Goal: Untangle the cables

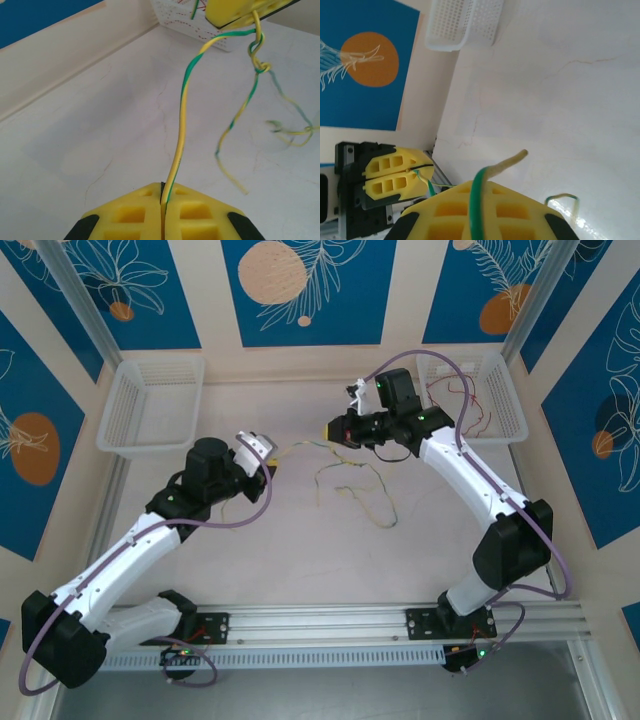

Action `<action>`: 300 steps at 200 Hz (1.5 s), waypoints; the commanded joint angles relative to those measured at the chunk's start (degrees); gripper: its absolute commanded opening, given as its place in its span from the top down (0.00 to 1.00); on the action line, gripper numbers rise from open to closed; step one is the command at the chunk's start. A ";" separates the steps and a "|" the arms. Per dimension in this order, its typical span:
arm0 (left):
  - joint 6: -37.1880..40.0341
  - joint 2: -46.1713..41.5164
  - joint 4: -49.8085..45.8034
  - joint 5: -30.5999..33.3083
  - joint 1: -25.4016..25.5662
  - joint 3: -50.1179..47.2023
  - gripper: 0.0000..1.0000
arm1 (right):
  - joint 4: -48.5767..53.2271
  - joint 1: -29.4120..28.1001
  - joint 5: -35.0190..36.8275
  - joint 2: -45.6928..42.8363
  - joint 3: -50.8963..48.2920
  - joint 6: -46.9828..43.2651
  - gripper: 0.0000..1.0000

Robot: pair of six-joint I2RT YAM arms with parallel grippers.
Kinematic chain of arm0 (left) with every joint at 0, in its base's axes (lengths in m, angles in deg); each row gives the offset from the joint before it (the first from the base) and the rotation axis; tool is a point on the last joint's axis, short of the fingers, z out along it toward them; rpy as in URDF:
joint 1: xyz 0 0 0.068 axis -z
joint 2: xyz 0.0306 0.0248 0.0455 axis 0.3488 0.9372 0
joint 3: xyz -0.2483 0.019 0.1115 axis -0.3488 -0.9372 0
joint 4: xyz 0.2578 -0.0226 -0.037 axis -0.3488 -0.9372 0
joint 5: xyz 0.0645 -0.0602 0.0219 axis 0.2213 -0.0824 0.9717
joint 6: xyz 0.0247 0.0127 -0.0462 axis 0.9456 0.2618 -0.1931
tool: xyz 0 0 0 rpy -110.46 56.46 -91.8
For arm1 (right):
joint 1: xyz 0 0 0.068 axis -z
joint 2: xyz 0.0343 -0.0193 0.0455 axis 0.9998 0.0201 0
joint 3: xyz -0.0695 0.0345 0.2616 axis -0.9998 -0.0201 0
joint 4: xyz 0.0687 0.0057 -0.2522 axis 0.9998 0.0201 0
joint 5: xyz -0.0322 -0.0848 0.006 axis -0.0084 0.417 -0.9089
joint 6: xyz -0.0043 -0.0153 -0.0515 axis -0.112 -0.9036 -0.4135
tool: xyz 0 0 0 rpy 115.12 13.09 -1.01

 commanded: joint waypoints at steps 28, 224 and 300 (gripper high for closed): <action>-3.54 -1.70 3.60 16.30 0.10 -3.18 1.00 | -4.07 5.09 5.33 -8.27 -6.82 3.35 1.00; -16.51 -9.35 -7.02 31.45 -20.80 -8.04 1.00 | -1.63 36.68 15.70 -26.02 -21.65 4.02 1.00; -18.69 -7.98 -7.17 33.57 -24.75 -8.38 1.00 | 0.00 43.80 17.28 -28.09 -21.10 3.02 1.00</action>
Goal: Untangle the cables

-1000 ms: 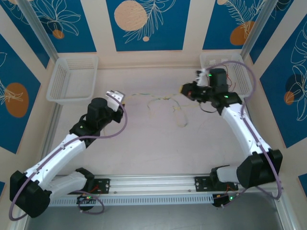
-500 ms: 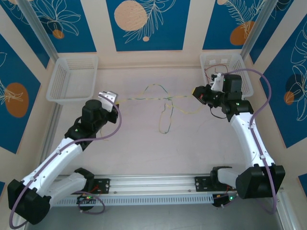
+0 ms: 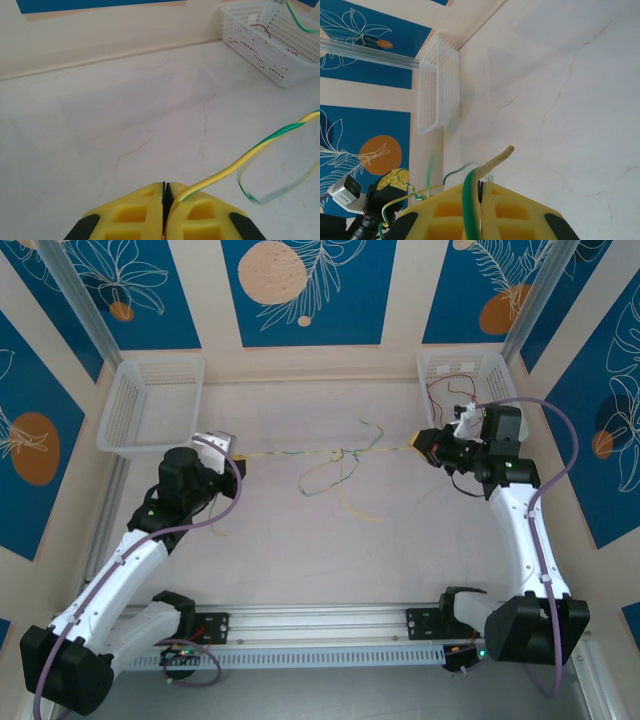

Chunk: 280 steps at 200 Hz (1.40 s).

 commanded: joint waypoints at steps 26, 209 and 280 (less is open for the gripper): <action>-5.54 -0.04 -9.73 33.31 -13.15 -0.96 1.00 | -0.29 13.82 22.59 -2.70 2.40 -2.69 1.00; -12.11 1.58 -15.43 29.15 -24.42 2.96 1.00 | -0.99 26.64 17.89 -3.91 5.40 2.33 1.00; -2.33 6.41 -10.89 10.48 -4.26 9.88 1.00 | -8.60 -9.65 20.73 -0.03 7.32 -11.28 1.00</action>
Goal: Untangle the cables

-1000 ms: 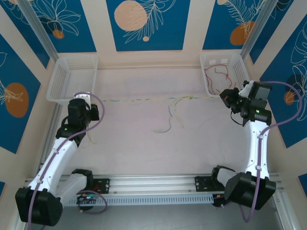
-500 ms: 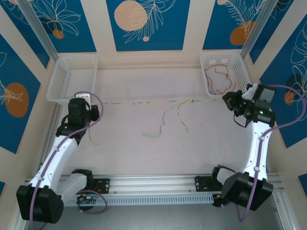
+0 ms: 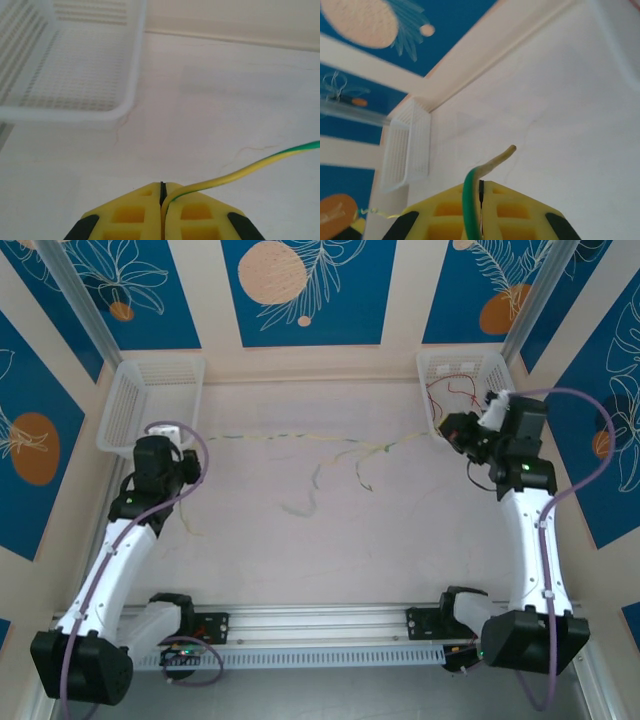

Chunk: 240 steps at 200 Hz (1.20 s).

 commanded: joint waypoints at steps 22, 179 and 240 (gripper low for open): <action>6.18 4.45 3.64 -6.98 12.12 2.09 1.00 | -5.05 -12.89 8.88 3.01 2.06 -9.54 1.00; 17.25 1.33 -0.51 -11.42 18.79 4.05 0.40 | -7.43 -20.19 1.25 0.50 1.21 -23.32 1.00; 33.30 9.18 1.80 -22.45 26.98 8.92 0.25 | -11.26 -20.91 -9.50 -1.21 1.96 -24.73 1.00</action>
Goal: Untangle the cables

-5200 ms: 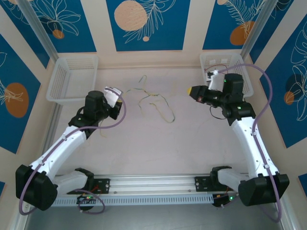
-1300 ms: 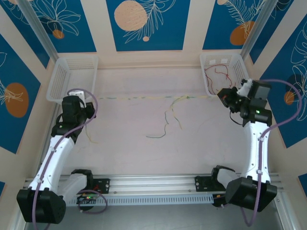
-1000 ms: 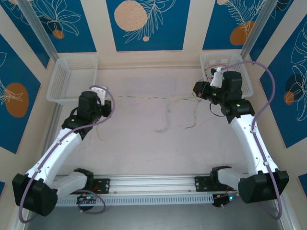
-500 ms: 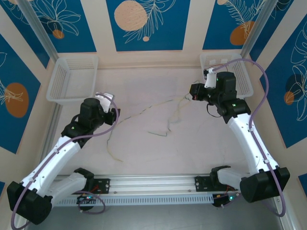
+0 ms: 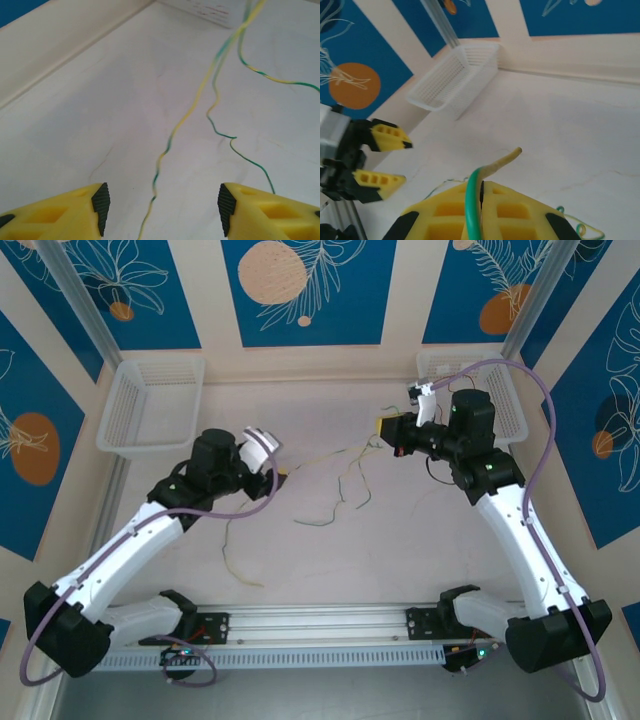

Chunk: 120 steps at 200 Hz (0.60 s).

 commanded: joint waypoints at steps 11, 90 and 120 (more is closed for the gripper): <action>10.48 2.14 1.89 -6.41 3.55 2.33 0.26 | -3.09 -1.12 -7.88 -2.02 1.11 -1.55 1.00; 14.92 15.50 4.24 -4.78 3.98 12.19 0.28 | -6.92 -6.11 -13.08 -5.33 0.34 -1.77 1.00; 15.87 18.85 2.88 -8.98 4.02 15.68 0.64 | -7.80 -6.57 -12.36 -5.88 -0.27 -1.50 1.00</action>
